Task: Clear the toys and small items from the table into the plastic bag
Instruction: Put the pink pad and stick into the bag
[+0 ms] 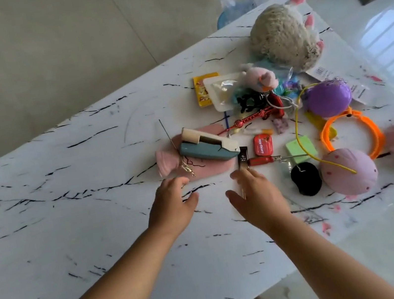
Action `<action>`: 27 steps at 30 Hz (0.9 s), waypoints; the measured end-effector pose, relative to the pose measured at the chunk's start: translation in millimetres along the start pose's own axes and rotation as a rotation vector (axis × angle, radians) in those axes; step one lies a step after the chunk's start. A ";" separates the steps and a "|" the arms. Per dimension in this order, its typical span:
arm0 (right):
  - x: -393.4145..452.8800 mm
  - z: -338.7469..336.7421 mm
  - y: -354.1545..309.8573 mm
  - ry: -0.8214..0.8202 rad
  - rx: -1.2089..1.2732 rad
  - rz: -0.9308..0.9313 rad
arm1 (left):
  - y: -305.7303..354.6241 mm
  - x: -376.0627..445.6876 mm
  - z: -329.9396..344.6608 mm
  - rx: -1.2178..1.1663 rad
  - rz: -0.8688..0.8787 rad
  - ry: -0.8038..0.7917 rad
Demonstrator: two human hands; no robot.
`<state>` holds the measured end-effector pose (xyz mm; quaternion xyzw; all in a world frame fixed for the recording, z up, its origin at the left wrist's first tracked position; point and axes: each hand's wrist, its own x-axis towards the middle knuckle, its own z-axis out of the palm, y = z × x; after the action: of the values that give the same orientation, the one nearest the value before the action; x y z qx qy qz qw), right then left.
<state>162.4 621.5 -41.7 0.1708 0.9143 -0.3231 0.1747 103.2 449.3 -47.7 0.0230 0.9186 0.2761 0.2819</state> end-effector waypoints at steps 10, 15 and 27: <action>120.9 47.3 14.9 0.067 -0.199 -0.149 | -21.5 98.6 27.2 0.072 -0.037 0.268; 145.2 59.0 23.9 0.085 -0.266 -0.159 | -29.2 138.1 35.0 0.241 0.004 0.363; 104.7 44.3 33.2 0.211 -0.140 0.001 | -26.6 145.7 60.4 0.500 -0.088 0.165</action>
<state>93.6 637.9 -136.7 0.1915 0.9479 -0.2385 0.0894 15.9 485.5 -176.7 0.0295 0.9782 0.0292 0.2034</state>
